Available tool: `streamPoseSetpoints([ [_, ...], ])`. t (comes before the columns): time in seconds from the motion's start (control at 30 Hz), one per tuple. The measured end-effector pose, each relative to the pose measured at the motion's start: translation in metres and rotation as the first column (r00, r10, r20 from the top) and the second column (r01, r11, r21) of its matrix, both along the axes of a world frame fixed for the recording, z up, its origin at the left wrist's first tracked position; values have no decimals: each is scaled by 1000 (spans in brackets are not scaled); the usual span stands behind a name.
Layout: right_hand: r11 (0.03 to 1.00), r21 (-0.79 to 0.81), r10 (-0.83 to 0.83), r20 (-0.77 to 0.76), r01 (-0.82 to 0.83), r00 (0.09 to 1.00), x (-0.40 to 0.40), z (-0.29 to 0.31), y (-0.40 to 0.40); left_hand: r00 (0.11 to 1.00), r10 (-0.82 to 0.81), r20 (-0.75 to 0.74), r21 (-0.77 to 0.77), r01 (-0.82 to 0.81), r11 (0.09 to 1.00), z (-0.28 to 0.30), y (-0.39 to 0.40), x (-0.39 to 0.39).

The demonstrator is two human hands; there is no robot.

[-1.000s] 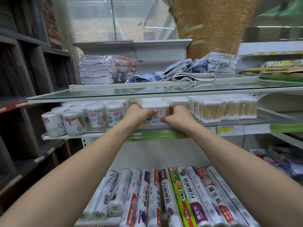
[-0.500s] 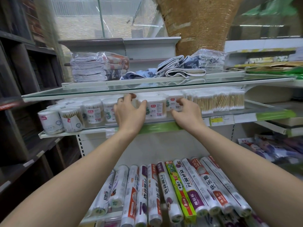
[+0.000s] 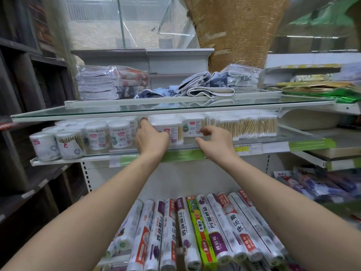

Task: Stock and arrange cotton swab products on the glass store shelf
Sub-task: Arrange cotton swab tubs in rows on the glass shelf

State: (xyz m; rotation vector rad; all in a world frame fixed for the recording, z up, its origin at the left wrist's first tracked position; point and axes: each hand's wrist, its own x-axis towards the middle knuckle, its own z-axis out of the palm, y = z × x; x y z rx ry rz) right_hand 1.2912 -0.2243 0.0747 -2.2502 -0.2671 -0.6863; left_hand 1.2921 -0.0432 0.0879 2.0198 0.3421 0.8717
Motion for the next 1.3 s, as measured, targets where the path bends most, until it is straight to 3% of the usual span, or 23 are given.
streamPoseSetpoints([
  [0.1, 999, -14, 51, 26, -50, 998, 1, 0, 2, 1000, 4, 20, -89, -2, 996, 1, -4, 2],
  [0.3, 998, -38, 51, 165, -45, 985, 14, 0, -1, 993, -58, 104, -38, 63, 997, -6, -16, 2],
  [0.43, 986, -164, 25, 317, 29, 948, 22, 2, -3, 979, -178, 99, -45, 183, 982, -3, -30, -1],
  [0.53, 958, -282, 28, 297, 60, 954, 29, 5, -6, 957, -279, 82, -30, 282, 959, 0, -30, 0],
  [0.63, 951, -310, 54, 202, 11, 978, 34, 7, -9, 975, -205, 87, 96, 197, 976, 1, -16, 2],
  [0.77, 914, -388, -8, 271, 116, 963, 36, 9, -9, 995, -57, 85, 253, 34, 967, -1, 9, 8],
  [0.93, 819, -501, -114, 335, 279, 935, 44, 11, -6, 995, -59, -78, 445, 87, 891, -4, 21, 25],
  [1.03, 742, -570, -153, 368, 353, 917, 48, 14, -2, 996, -25, -89, 569, 71, 819, -1, 22, 31],
  [1.3, 672, -647, -176, 334, 361, 926, 58, 19, 10, 999, -46, 29, 456, 27, 890, -2, 35, 48],
])
